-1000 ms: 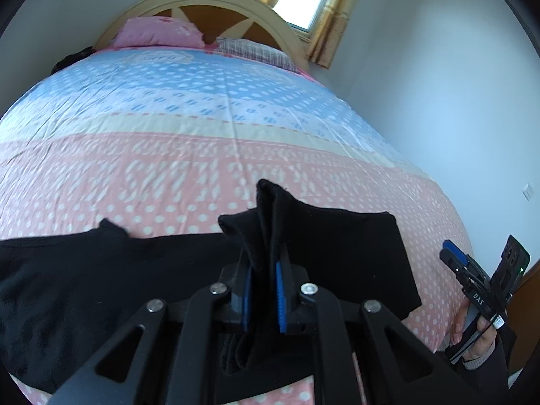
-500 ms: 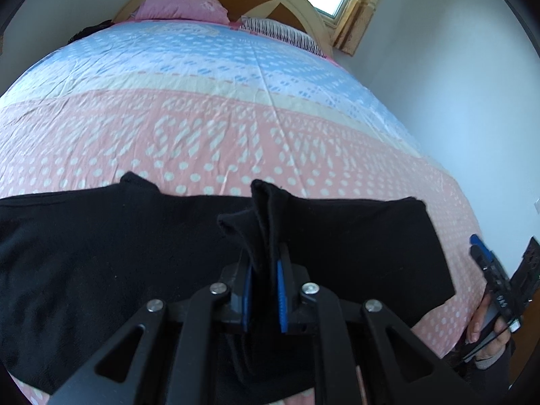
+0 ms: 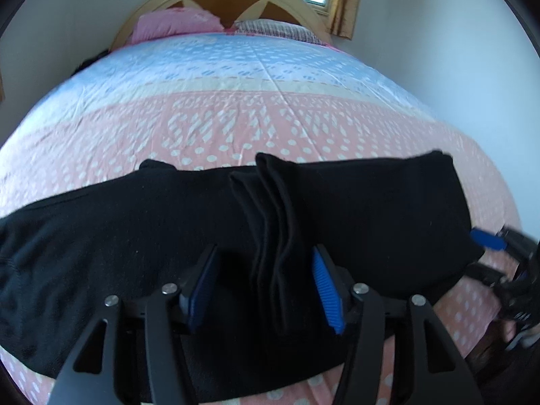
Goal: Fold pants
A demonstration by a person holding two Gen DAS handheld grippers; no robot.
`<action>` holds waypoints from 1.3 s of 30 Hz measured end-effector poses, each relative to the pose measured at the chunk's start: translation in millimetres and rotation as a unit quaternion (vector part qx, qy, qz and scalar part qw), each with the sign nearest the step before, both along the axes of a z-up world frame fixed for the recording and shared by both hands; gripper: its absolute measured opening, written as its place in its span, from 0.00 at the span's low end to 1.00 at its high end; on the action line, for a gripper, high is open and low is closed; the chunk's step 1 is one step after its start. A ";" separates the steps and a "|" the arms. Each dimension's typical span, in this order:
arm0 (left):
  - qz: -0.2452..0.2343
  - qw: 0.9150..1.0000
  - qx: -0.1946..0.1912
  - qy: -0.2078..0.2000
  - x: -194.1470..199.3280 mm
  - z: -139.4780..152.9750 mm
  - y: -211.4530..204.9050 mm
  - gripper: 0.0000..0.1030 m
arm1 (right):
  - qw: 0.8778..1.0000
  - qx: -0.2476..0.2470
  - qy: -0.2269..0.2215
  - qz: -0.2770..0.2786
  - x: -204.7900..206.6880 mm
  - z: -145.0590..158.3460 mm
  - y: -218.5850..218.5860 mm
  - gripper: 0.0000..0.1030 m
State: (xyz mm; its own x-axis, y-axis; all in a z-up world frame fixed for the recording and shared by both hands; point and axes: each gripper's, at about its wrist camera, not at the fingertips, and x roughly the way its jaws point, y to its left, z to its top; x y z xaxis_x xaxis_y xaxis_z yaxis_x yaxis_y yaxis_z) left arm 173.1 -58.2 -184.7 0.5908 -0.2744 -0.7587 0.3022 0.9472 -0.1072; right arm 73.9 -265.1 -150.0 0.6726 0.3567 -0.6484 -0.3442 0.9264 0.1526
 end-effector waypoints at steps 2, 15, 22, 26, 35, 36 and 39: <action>-0.003 1.000 0.004 -0.003 -0.8 0.2 0.2 0.58 | 0.999 0.027 -0.015 -0.012 10.6 12.4 -6.4 0.53; 0.002 1.000 0.003 -0.002 -7.7 0.5 13.9 0.64 | 0.994 0.072 0.055 -0.063 86.6 -4.1 3.8 0.56; 0.031 0.999 -0.027 -0.007 -13.1 14.8 40.8 0.64 | 0.996 0.093 0.003 0.016 64.6 30.4 60.8 0.55; 0.060 0.998 -0.015 -0.033 -18.1 32.3 75.7 0.65 | 0.992 0.053 -0.008 0.111 45.8 26.4 127.3 0.55; 0.169 0.984 0.011 -0.054 -19.8 39.9 177.7 0.70 | 0.991 0.001 0.035 0.129 53.8 -17.0 176.5 0.24; 0.177 0.983 0.014 -0.052 -17.9 38.1 185.8 0.70 | 0.991 0.004 0.039 0.128 54.4 -18.6 176.6 0.19; 0.201 0.978 0.026 -0.051 -13.7 32.7 209.6 0.70 | 0.991 0.016 0.034 0.131 49.2 -16.0 175.1 0.06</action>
